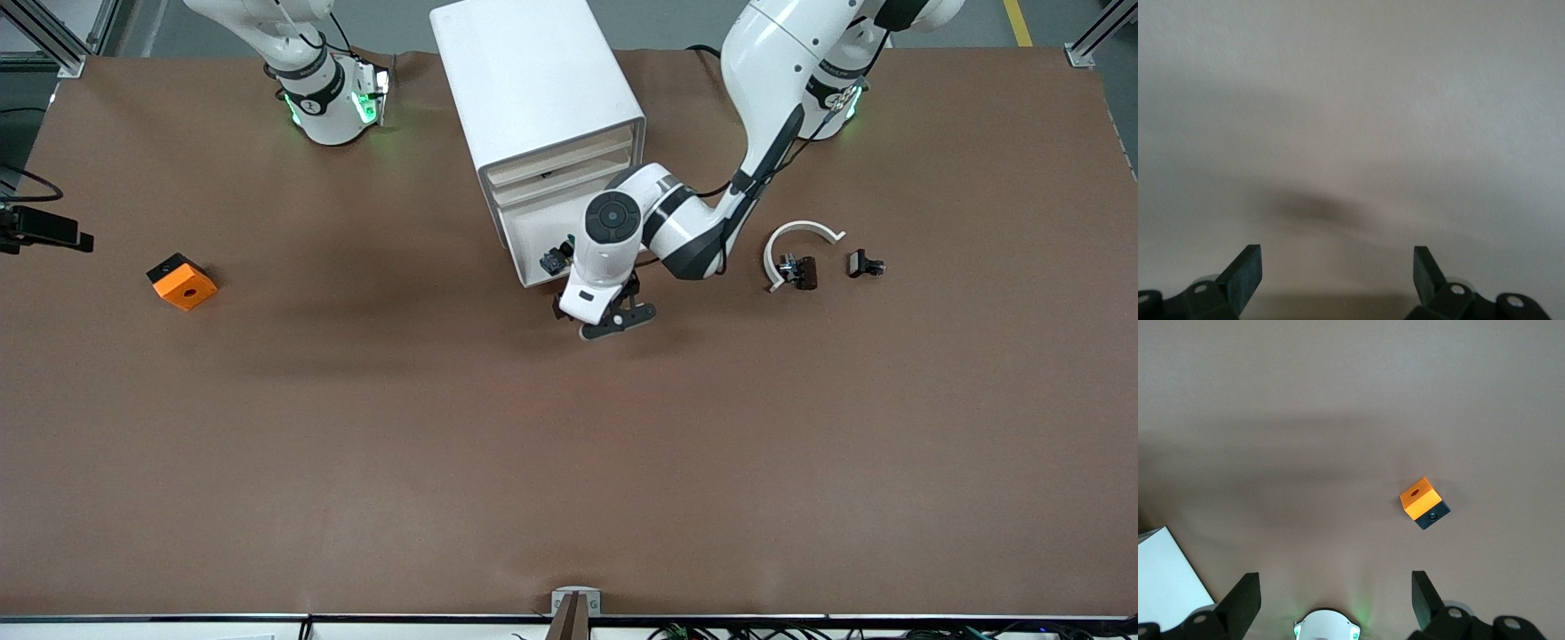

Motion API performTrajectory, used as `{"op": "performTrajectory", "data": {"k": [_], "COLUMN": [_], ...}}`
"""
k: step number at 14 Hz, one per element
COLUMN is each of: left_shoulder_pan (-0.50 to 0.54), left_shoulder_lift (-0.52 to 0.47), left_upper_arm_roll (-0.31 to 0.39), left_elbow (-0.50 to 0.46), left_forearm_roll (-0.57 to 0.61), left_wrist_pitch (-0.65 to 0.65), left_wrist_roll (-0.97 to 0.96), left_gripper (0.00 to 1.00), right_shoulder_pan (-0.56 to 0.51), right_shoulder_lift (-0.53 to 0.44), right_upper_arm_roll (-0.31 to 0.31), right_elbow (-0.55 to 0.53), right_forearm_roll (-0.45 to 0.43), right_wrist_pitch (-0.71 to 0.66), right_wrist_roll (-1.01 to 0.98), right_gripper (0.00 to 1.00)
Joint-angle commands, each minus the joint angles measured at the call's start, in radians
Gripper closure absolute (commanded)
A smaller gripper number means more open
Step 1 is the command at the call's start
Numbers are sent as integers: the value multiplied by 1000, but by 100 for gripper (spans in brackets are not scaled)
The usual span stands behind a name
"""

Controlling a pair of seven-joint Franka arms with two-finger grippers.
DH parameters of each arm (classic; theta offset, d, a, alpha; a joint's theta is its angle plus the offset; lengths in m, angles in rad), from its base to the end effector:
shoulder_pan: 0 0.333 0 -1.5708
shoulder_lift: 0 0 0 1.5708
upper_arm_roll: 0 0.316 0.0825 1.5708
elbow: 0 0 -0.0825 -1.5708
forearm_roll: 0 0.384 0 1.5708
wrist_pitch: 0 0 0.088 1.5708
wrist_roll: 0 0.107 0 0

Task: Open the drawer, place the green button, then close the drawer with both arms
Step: 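Push the drawer fully shut into the cabinet with the left gripper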

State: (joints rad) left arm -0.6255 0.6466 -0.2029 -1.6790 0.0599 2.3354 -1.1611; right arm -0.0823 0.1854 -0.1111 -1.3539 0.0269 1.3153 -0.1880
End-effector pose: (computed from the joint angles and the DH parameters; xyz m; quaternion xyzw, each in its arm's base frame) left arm 0.4734 -0.4919 0.2338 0.9854 0.1656 -0.0261 0.0311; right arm 0.5733 -0.1022 0.5996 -0.9938 0.0010 0.1086 0.0241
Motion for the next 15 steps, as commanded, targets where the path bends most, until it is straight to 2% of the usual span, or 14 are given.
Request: {"op": "performTrajectory", "data": {"k": [1,6,9,12,15], "left_shoulder_pan": [4,4,16,20,20], "left_shoulder_lift": [-51,-50,-51,-51,-47], "left_upper_arm_roll": [-41,-102,-148,-159,-159], "left_elbow": [-71,-110,-111,-110,-110], "left_forearm_roll": [9,8,-6,-142,-202], "left_wrist_pitch": [10,7,-19,-27,-27], "left_wrist_roll": [-31,-90,-126,-124,-123], "left_gripper": [0,0,0,0,0], "right_shoulder_pan": [-8,-5,-7,-2,42], "right_shoulder_lift": [-49,-144,-162,-179,-195], "right_upper_arm_roll": [28,25,25,30,22], "right_elbow": [4,-99,-94,-100,-103], "right_forearm_roll": [11,4,-1,-1,-2], "right_wrist_pitch": [-13,13,6,4,24], "right_wrist_roll": [-5,-5,-10,-10,-5], "right_gripper": [0,0,0,0,0]}}
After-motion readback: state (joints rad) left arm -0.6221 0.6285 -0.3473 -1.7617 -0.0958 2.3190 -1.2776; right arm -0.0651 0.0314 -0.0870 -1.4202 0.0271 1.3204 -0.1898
